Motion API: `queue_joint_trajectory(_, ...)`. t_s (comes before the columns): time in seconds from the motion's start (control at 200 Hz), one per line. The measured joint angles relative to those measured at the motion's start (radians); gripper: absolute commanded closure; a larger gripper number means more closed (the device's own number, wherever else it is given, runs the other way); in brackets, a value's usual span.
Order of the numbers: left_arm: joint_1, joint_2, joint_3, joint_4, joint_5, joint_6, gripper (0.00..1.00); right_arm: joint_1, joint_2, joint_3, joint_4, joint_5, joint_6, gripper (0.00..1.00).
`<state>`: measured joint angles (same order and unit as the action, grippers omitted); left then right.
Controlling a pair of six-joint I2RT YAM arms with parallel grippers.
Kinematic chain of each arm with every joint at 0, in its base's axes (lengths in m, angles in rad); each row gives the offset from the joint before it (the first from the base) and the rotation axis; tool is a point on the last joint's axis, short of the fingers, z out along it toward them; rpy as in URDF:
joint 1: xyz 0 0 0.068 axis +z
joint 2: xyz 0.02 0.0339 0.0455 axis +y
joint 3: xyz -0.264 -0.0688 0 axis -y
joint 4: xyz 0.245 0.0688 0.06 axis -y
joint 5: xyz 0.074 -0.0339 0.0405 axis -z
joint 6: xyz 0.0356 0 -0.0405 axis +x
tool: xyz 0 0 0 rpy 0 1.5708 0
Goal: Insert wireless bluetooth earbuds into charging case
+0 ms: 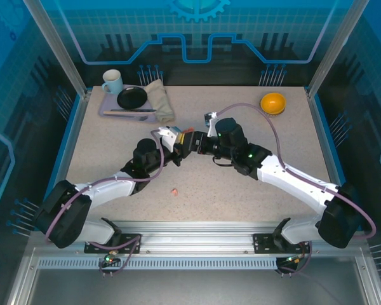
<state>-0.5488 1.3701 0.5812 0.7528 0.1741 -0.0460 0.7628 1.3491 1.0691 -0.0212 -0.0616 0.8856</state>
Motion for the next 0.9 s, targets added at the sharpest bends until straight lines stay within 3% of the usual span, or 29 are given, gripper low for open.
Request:
queue_joint_trajectory(0.595, 0.002, 0.002, 0.001, 0.002, -0.001, -0.007, 1.00, -0.024, 0.020, 0.024, 0.006, -0.018, -0.019, 0.51)
queue_joint_trajectory(0.9, -0.006, 0.004, 0.001, 0.001, 0.007, -0.005, 1.00, -0.031, -0.059, 0.024, -0.060, 0.047, -0.006, 0.52)
